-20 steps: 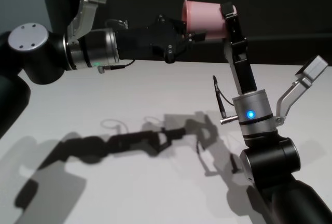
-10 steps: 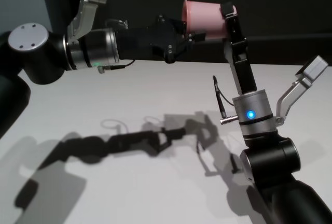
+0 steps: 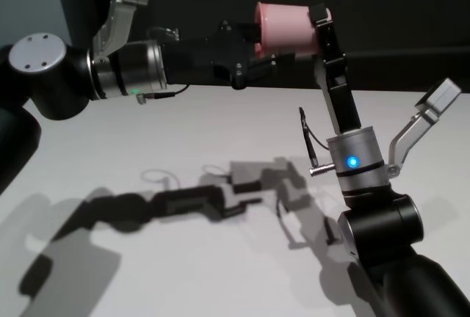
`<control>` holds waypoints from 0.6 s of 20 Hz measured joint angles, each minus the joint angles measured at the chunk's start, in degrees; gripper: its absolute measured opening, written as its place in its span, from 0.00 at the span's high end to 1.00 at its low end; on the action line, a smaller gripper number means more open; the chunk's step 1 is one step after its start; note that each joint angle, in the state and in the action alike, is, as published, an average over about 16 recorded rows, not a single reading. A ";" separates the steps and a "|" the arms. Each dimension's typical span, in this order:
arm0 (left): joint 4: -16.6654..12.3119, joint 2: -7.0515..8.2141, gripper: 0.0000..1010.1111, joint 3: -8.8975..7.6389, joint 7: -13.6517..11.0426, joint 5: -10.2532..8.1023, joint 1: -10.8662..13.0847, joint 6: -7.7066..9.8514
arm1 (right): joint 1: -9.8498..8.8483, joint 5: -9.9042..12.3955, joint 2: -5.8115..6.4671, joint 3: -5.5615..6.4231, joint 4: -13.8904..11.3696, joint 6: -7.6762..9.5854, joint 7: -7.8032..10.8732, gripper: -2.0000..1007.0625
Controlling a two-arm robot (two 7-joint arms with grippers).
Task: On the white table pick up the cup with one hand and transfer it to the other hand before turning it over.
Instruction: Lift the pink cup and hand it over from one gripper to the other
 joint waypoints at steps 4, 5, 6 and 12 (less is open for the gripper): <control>0.00 0.00 0.53 0.00 0.00 0.00 0.00 0.00 | 0.00 -0.01 0.00 0.00 0.00 0.00 0.00 0.25; 0.00 0.00 0.49 0.00 0.00 0.00 0.00 0.00 | 0.00 -0.01 0.00 0.00 0.00 0.00 0.00 0.25; 0.00 0.00 0.45 0.00 0.00 0.00 0.00 0.00 | 0.00 -0.02 0.00 0.00 0.00 0.01 0.00 0.25; 0.01 0.01 0.24 0.00 0.00 0.00 0.00 0.01 | 0.00 -0.02 0.00 0.00 0.00 0.01 0.02 0.25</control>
